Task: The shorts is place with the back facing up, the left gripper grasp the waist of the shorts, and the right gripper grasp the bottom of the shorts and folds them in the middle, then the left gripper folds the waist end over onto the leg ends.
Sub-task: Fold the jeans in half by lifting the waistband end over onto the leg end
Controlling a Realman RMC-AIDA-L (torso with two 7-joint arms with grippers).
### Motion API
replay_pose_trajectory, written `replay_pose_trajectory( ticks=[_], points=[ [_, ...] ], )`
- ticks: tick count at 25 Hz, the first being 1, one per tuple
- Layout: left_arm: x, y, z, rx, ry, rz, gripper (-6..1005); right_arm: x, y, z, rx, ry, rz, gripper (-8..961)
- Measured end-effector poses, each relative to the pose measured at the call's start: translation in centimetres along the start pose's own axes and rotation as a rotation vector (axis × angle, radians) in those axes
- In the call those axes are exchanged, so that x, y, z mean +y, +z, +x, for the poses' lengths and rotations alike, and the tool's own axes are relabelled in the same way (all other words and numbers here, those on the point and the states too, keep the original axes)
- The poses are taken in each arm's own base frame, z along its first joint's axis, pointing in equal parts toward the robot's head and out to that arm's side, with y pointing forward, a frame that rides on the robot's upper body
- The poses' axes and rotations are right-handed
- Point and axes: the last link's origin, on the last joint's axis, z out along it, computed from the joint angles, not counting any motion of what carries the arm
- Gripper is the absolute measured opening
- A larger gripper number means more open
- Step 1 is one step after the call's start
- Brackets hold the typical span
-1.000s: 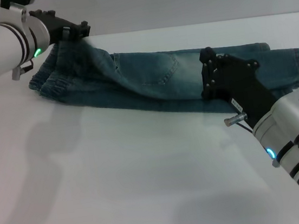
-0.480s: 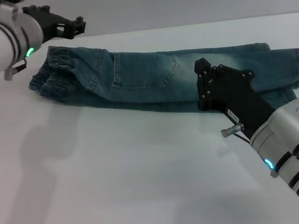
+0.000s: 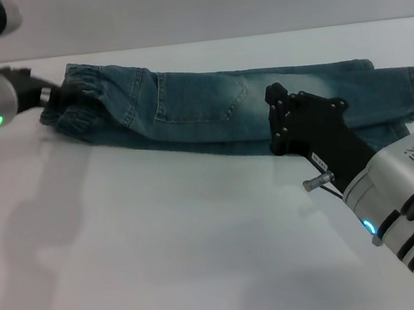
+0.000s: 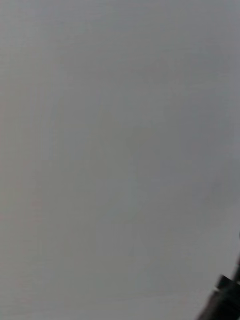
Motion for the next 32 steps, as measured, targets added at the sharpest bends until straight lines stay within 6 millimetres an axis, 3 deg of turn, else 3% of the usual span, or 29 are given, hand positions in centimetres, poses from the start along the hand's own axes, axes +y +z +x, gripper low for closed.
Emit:
replay_pose_trajectory(
  ticks=[5, 13, 19, 32],
  points=[
    [-0.1, 0.7, -2.6, -0.093, -0.013, -0.003, 788, 0.0, 0.0, 0.0, -0.001, -0.001, -0.001, -1],
    [1.0, 2.2, -3.3, -0.126, 0.004, -0.025, 787, -0.1, 0.0, 0.0, -0.001, -0.004, -0.002, -1],
    [2.6, 3.2, -2.4, -0.099, 0.028, -0.050, 786, 0.0, -0.1, 0.0, 0.000, -0.001, -0.001, -1],
    [3.2, 3.3, 0.2, -0.017, 0.027, -0.056, 784, 0.2, -0.1, -0.1, -0.001, 0.006, -0.004, -1]
  ],
)
